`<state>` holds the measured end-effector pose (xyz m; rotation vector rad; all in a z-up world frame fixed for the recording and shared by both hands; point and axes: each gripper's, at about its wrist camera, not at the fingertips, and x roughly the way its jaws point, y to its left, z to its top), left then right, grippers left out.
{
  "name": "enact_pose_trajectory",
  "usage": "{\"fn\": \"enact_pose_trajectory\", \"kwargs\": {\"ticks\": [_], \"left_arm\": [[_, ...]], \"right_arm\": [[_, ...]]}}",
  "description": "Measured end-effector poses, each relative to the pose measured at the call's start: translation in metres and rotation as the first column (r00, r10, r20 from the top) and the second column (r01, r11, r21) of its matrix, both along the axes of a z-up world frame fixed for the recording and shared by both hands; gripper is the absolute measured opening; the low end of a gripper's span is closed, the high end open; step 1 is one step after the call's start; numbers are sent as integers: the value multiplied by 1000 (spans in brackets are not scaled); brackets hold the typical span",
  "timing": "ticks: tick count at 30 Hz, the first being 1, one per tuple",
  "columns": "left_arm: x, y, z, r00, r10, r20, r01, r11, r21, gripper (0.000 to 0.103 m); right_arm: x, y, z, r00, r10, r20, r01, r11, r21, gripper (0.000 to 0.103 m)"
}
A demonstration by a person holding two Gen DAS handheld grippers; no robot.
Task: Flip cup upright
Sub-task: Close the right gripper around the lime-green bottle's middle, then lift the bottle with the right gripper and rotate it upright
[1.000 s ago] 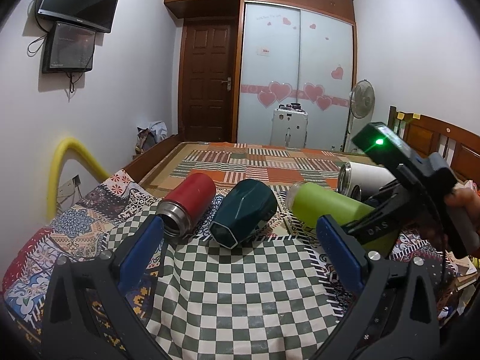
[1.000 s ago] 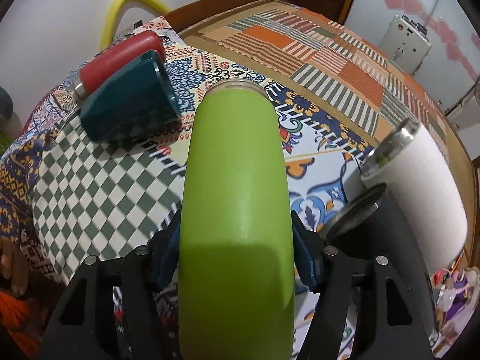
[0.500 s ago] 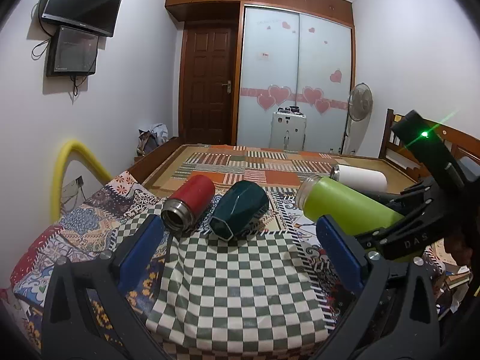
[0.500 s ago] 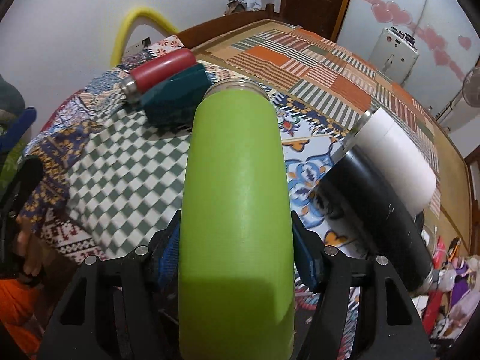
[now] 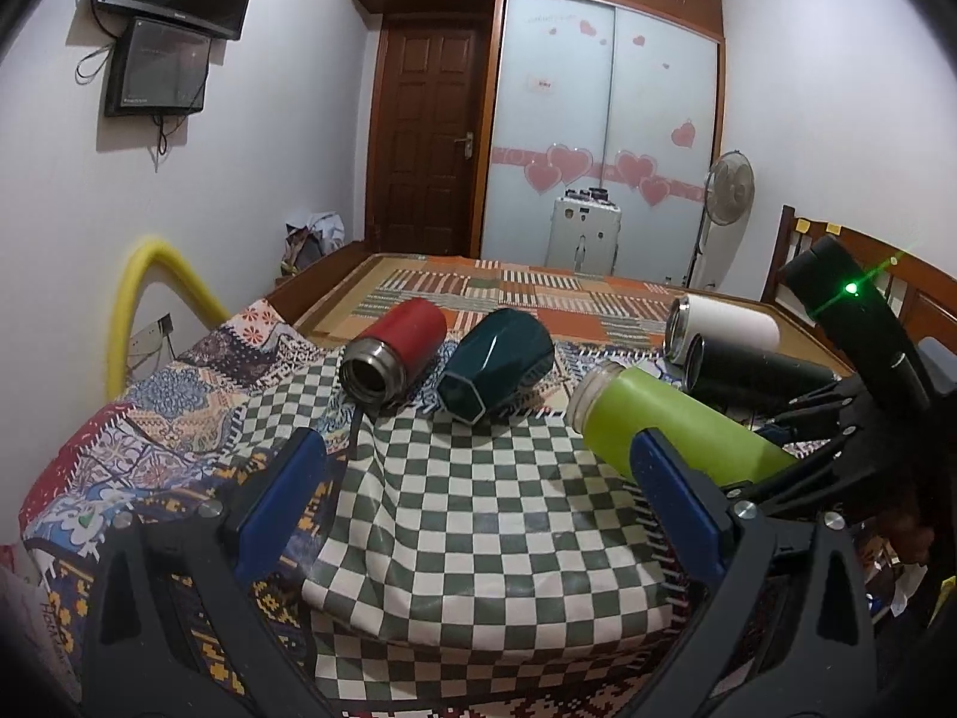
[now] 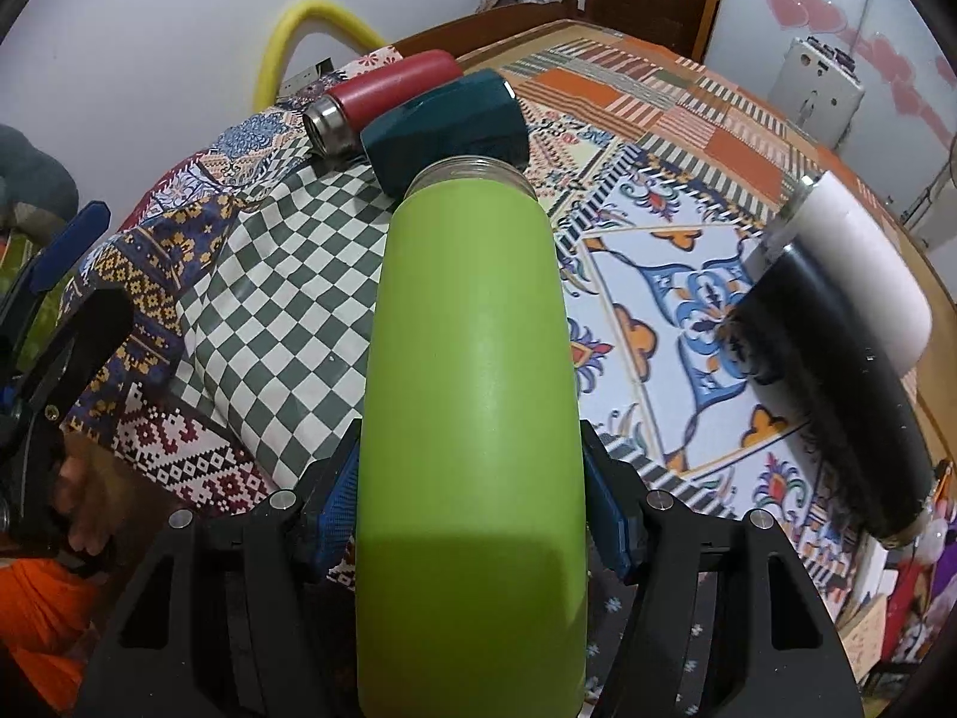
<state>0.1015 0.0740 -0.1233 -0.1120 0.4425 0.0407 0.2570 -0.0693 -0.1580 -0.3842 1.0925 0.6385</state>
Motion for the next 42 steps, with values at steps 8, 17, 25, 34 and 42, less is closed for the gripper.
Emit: {"fn": "enact_pose_trajectory", "kwargs": {"ticks": [8,17,25,34,42], "left_arm": [[8,1,-10,999,-12,-34,13,1000,8,103],[14,-4,-8,998,-20,-52,21,1000,22,103],[24,-24,7,993,-47,-107,50,998,28,103],[61,-67,26,956,-176,-234,183,983,7,103],[122,-95,-2,836,-227,-499,201,974,-106,103]], "right_arm": [[7,16,-13,1000,22,-20,-23,998,-51,62],[8,16,-11,998,37,-51,-41,996,-75,62],[-9,-14,30,997,20,73,-24,998,60,62],[-51,-84,79,908,-156,388,83,977,198,77],[-63,-130,77,837,-291,463,154,938,312,77]]}}
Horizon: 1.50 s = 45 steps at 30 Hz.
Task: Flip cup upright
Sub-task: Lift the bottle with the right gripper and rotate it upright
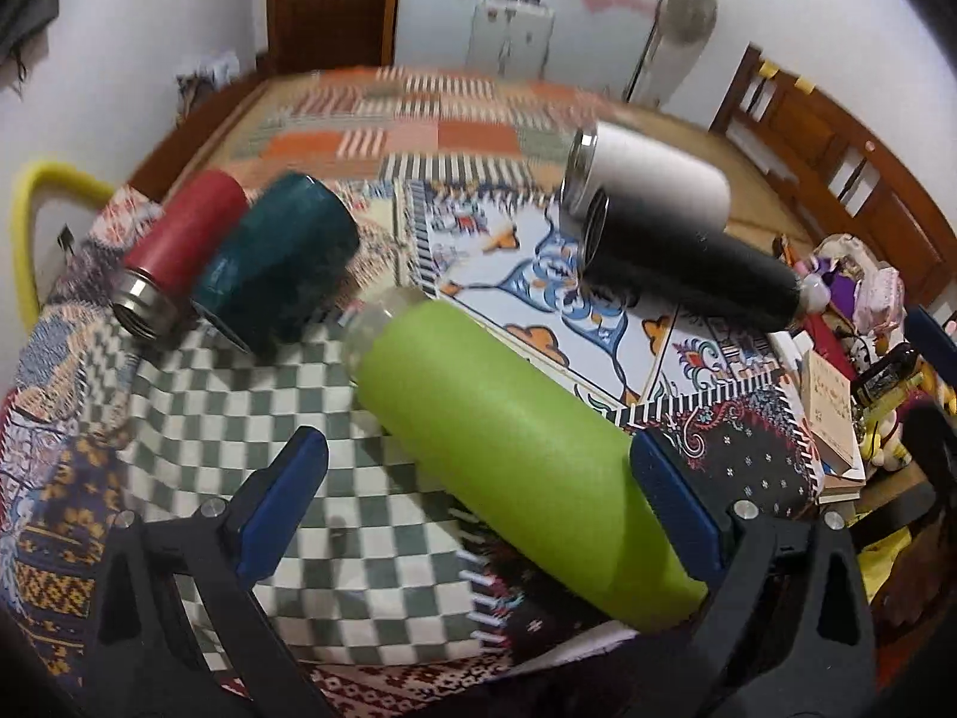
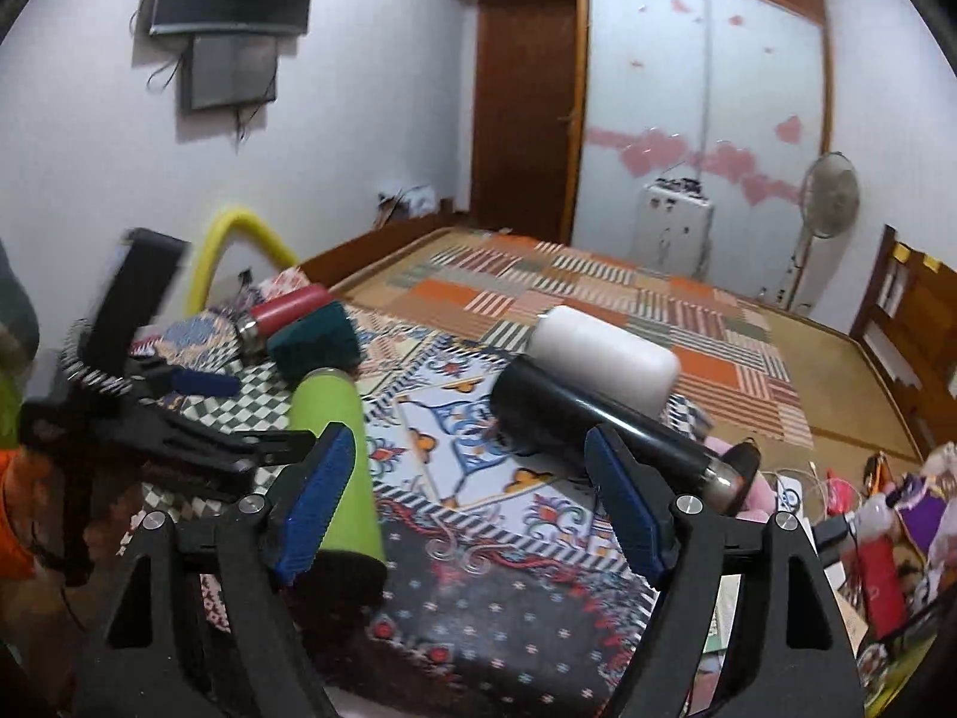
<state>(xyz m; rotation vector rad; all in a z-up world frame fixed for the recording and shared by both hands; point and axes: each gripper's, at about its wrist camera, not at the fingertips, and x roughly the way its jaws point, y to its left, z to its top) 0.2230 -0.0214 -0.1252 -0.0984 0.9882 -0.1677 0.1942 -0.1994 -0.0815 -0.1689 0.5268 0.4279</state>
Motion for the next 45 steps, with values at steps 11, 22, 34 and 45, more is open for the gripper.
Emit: {"fn": "enact_pose_trajectory", "kwargs": {"ticks": [11,22,34,45], "left_arm": [[39,-19,-28,990,16,-141,-25,998,-63,103],[71,-26,-29,988,-53,-148,53,999,-1,75],[47,-16,2,992,-119,-42,119,993,19,63],[-17,-6,64,972,-127,197,114,991,75,62]], "right_arm": [[2,-28,-23,1000,-7,-8,8,997,70,77],[4,-39,-31,1000,-13,-5,13,994,113,77],[5,-42,-23,1000,-17,4,16,990,138,77],[1,-35,-10,999,-10,35,4,986,167,77]]}}
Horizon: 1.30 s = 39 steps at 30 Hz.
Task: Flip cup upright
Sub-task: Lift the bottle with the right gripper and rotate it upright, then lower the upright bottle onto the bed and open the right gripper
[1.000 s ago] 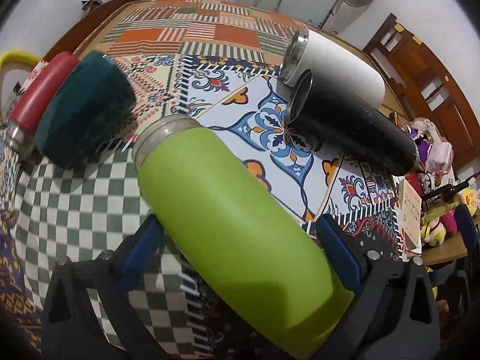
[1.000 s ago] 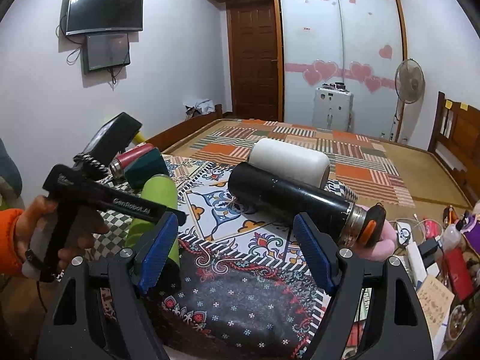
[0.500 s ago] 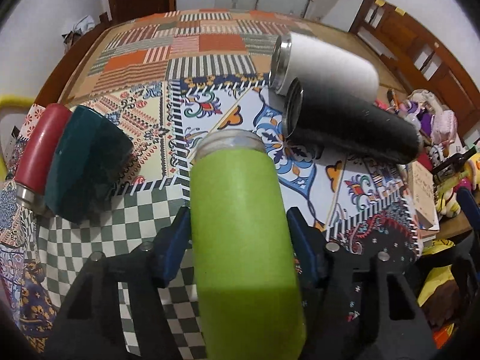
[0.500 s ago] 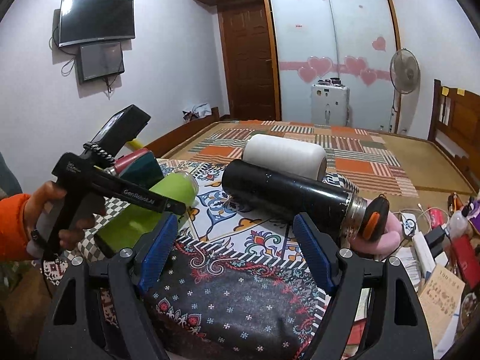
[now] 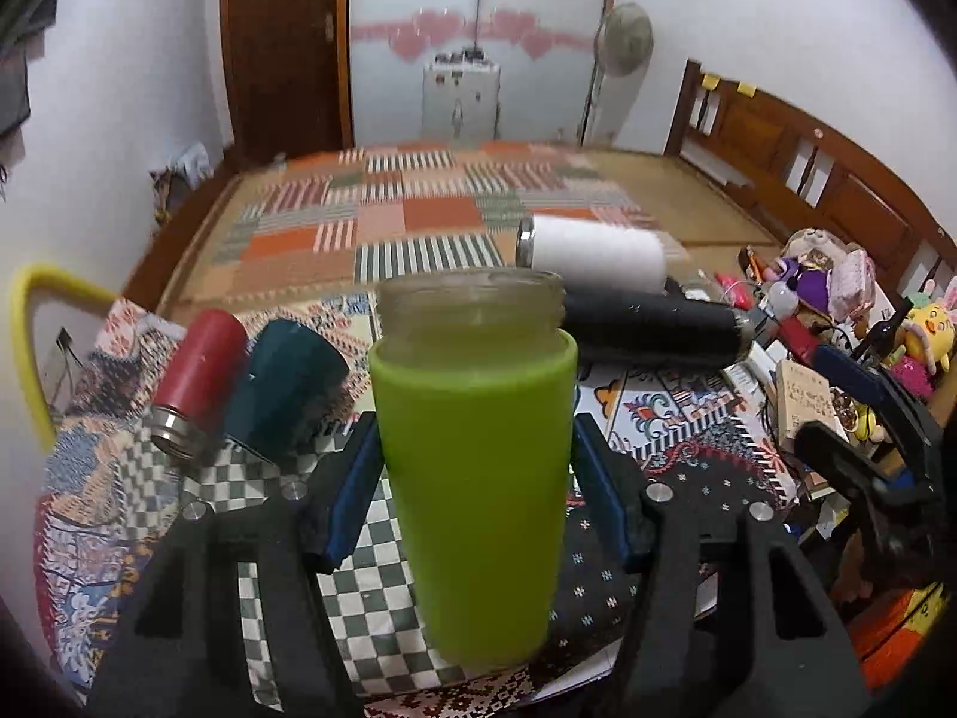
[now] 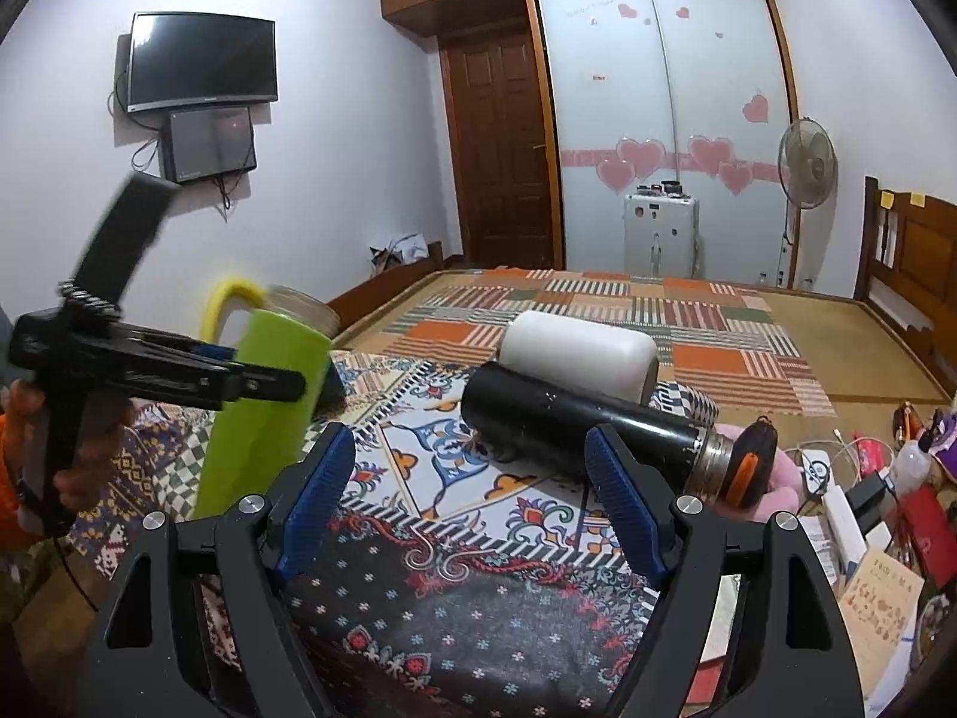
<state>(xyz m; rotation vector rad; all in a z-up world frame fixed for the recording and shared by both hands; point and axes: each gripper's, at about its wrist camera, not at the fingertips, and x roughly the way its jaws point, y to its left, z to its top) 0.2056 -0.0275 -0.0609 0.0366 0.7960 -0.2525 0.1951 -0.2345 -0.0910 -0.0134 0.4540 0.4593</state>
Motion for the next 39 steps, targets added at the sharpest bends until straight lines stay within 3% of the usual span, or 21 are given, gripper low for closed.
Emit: {"fn": "enact_pose_trajectory", "kwargs": {"ticks": [8,31,39], "left_arm": [[-11,-5,7,997,-27,79,26,999,22,62],[5,-13,-12,995,-24,92,22,999,23,63],[-38,0,1,989,2,149,2,1000,-22,68]], "right_arm": [[-4,9,4,1000,7,17,-6,1000,-19,77],[-8,13,7,1000,-11,10,11,1000,-9,77],[-28,17,27,999,-16,43,15,1000,3,77]]}}
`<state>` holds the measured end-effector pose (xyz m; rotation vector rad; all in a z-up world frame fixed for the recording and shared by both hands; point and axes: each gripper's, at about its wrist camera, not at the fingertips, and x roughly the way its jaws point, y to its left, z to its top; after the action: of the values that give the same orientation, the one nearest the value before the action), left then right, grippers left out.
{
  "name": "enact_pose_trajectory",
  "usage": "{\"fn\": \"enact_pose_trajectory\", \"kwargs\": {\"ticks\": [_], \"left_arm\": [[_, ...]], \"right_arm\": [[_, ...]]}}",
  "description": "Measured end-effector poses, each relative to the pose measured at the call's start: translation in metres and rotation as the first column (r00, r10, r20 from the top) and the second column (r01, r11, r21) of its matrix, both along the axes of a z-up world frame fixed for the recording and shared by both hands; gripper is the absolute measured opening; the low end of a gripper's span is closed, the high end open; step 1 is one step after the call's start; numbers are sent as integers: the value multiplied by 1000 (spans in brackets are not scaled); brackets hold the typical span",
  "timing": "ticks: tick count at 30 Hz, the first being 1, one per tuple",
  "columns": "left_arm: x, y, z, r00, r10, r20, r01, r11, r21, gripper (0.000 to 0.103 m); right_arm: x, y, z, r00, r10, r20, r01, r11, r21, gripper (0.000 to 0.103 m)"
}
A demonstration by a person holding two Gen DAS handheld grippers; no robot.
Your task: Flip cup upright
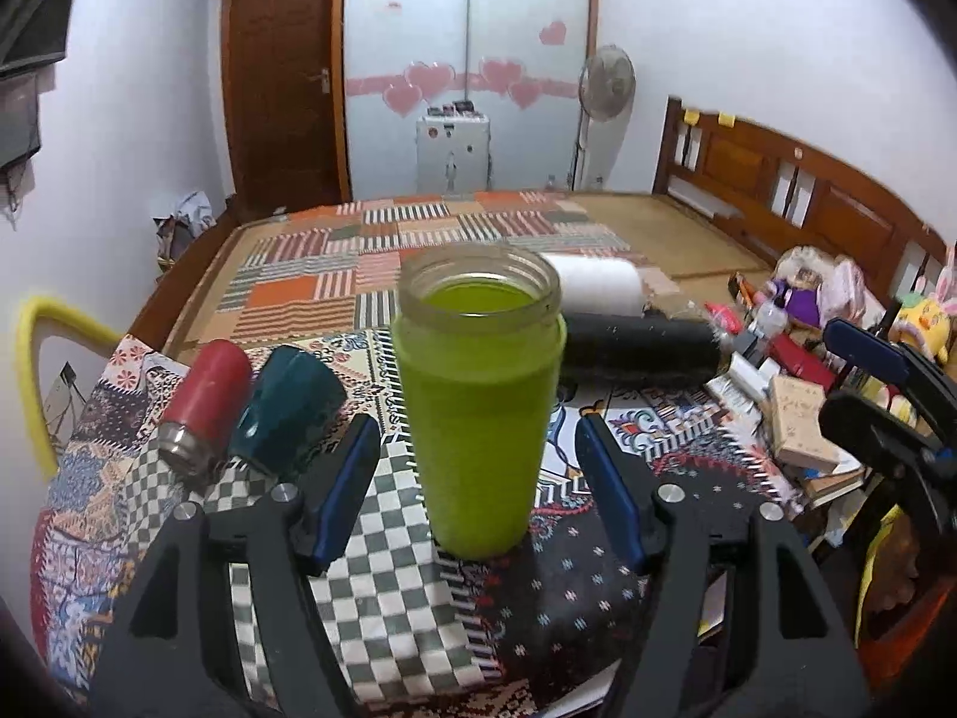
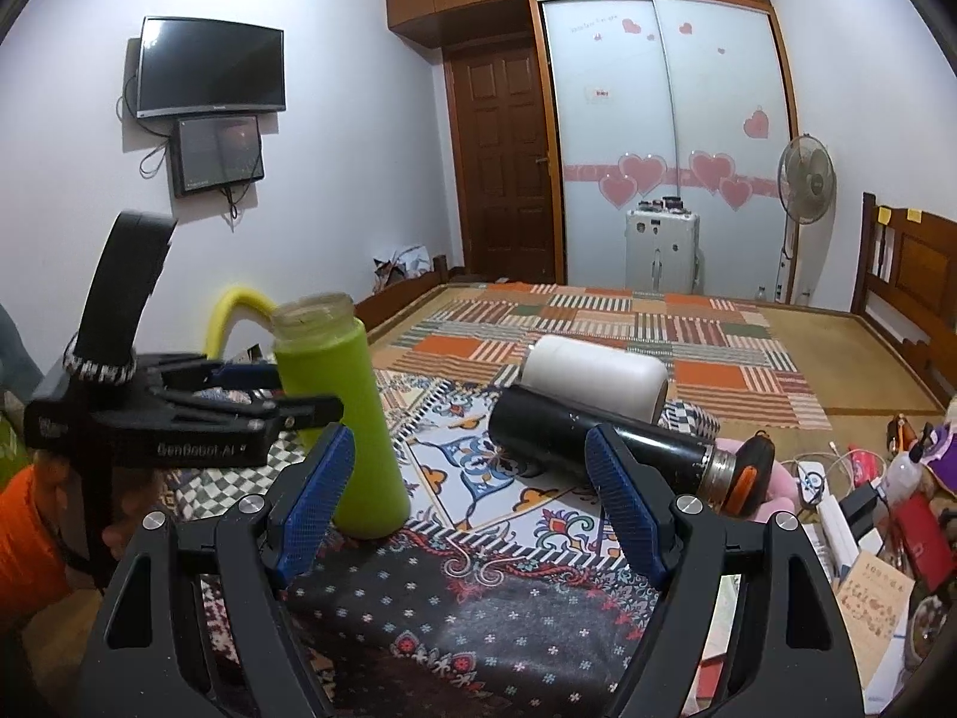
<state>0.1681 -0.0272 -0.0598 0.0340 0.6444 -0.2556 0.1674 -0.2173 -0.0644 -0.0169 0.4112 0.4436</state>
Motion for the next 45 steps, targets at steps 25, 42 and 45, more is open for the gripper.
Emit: {"fn": "enact_pose_trajectory", "kwargs": {"ticks": [25,42,45], "left_arm": [[-189,33,85,869,184,459,-153,983,-103,91],[-208,30,79,846,213,488,-184,977,-107,103],[-208,31,78,845,216,489,-187,976,-108,103]], "right_arm": [[-111,31,64,963,-56,262,35,996,84,98],[-125,31,55,961,-104,257,85,993,87,103],[-128,32,56,959,-108,262,90,993,81,103]]}}
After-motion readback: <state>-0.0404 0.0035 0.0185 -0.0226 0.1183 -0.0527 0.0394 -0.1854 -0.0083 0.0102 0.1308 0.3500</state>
